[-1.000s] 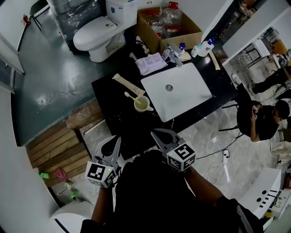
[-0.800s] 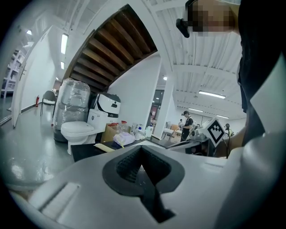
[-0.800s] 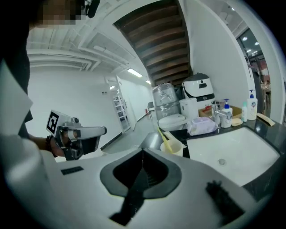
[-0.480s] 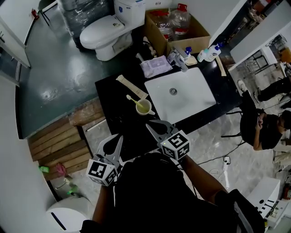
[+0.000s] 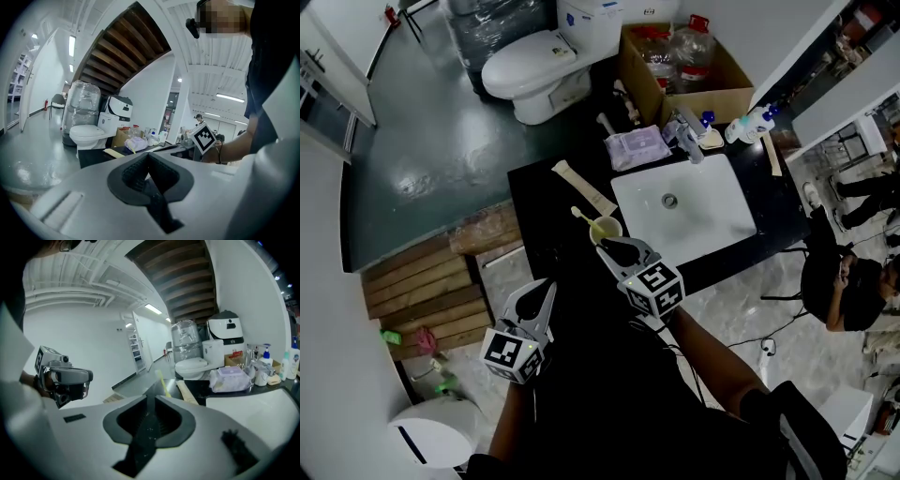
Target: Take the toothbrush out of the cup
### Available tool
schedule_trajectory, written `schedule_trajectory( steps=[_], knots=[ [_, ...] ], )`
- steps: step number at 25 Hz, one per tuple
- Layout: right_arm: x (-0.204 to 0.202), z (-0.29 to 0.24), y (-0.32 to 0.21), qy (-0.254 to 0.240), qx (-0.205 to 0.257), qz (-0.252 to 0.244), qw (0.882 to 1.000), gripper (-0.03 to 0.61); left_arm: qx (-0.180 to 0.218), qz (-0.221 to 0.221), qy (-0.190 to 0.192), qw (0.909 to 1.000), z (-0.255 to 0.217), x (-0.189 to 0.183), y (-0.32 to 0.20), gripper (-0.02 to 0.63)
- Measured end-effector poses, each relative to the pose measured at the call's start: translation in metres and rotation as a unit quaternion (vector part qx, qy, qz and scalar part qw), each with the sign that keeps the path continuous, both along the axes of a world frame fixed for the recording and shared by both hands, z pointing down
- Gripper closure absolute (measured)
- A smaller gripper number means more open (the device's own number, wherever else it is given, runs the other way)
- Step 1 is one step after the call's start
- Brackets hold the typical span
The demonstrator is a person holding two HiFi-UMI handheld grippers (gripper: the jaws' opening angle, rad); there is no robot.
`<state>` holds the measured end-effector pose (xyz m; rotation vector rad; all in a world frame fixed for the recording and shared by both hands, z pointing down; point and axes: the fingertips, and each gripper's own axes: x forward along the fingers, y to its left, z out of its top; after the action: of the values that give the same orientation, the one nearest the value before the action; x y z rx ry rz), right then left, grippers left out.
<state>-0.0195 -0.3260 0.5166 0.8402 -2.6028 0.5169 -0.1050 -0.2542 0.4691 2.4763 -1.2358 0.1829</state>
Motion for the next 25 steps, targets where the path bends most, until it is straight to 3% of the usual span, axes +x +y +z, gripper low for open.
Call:
schedule_trajectory(
  steps=[9, 25],
  knots=[
    [-0.007, 0.007, -0.029, 0.014, -0.001, -0.019, 1.0, 0.512, -0.008, -0.011, -0.004, 0.9999, 0.006, -0.003, -0.014, 0.594],
    [-0.02, 0.04, -0.051, 0.087, -0.029, -0.068, 0.993, 0.489, -0.023, -0.027, -0.009, 0.9993, 0.021, -0.009, -0.021, 0.591]
  ],
)
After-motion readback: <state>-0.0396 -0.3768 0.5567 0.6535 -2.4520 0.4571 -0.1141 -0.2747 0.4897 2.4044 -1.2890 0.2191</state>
